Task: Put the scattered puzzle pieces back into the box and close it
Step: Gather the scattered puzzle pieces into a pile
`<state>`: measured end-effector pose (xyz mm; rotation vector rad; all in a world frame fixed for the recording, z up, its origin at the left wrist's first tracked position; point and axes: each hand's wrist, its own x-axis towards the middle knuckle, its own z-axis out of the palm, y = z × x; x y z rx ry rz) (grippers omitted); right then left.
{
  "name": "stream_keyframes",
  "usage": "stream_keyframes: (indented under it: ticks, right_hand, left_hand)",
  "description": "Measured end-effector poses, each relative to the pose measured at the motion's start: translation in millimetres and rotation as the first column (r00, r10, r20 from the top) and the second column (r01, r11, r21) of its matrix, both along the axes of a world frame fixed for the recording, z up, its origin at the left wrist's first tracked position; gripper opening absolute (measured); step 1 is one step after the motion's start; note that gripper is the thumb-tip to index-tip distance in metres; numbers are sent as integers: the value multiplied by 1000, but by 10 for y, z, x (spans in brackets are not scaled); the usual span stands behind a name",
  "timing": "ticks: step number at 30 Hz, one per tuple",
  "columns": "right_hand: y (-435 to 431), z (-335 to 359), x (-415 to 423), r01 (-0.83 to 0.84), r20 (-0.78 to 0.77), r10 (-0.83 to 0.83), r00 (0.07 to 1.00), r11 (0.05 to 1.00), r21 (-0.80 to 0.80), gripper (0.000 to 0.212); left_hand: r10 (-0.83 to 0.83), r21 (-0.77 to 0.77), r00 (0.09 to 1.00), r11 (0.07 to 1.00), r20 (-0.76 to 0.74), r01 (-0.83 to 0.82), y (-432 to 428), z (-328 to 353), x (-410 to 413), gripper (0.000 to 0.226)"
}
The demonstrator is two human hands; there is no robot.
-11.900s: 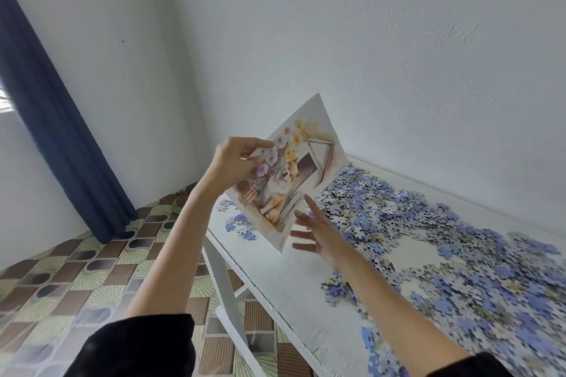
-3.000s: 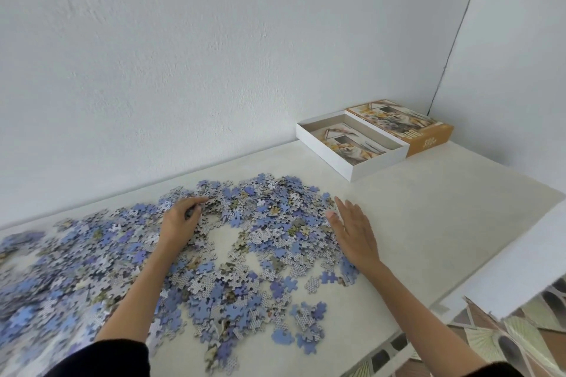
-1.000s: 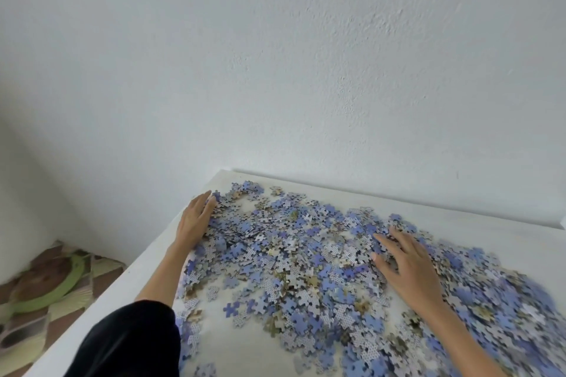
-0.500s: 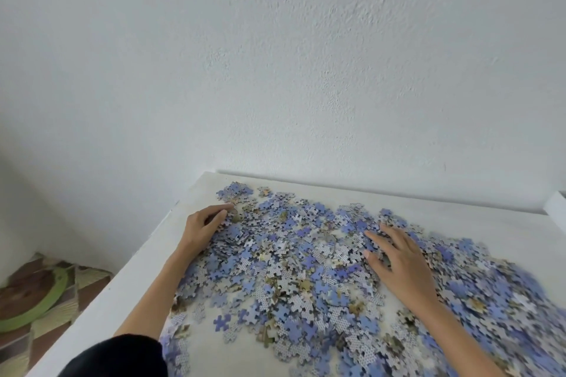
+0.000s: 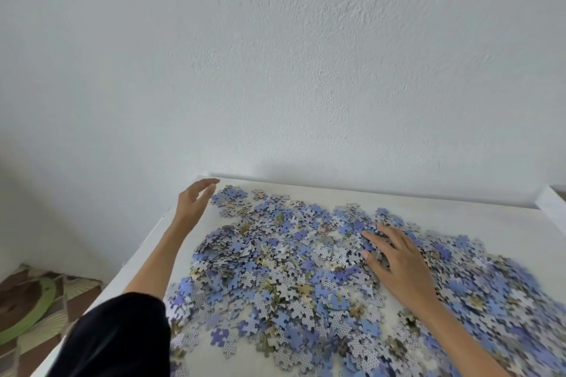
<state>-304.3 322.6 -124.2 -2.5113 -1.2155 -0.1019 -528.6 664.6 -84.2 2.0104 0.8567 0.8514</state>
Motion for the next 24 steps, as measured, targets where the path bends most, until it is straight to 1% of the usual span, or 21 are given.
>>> stream_keyframes:
  ticks: [2,4,5,6,9,13,16,18,20,22,24]
  right_hand:
    - [-2,-4,-5,0,8,0,1000,1000,-9,93]
    - [-5,2,-14,-1,4,1,1000,1000,-17,93]
    - [-1,4,-16,0,2,0,1000,1000,-22,92]
    - [-1,4,-16,0,2,0,1000,1000,-26,91]
    - [5,-13,-2,-5,-1,5,1000,1000,-23,88]
    - [-1,-37,8,5,9,-5,1000,1000,-25,88]
    - [1,-22,-1,6,11,-6,1000,1000,-28,91]
    - [-2,-12,-3,5,2,-5,1000,1000,-24,92]
    - [4,-9,-3,2,-1,-2,1000,1000,-19,92]
    - [6,-8,-12,3,0,-3,1000,1000,-21,91]
    - [0,12,-24,0,-4,0,1000,1000,-21,93]
  left_hand:
    - [12,15,991,1000,-136,-10,68,-99,182,30]
    - [44,-41,969,998,-243,-56,112,-161,346,40]
    - [44,-71,963,995,-264,-65,122,-179,409,43]
    - [30,-86,963,995,-269,-56,127,-194,456,44]
    - [-57,-56,961,998,-269,43,77,-219,531,44]
    - [-136,-83,965,989,-224,120,-82,-233,515,43]
    - [-238,-83,951,971,-199,226,-244,-211,458,56]
    - [-285,-85,935,958,-212,273,-352,-199,408,63]
    - [-305,-83,931,952,-199,294,-453,-177,336,60]
    - [-320,-88,936,947,-149,310,-508,-159,278,57]
    - [-304,-32,946,953,-117,302,-512,-156,272,63]
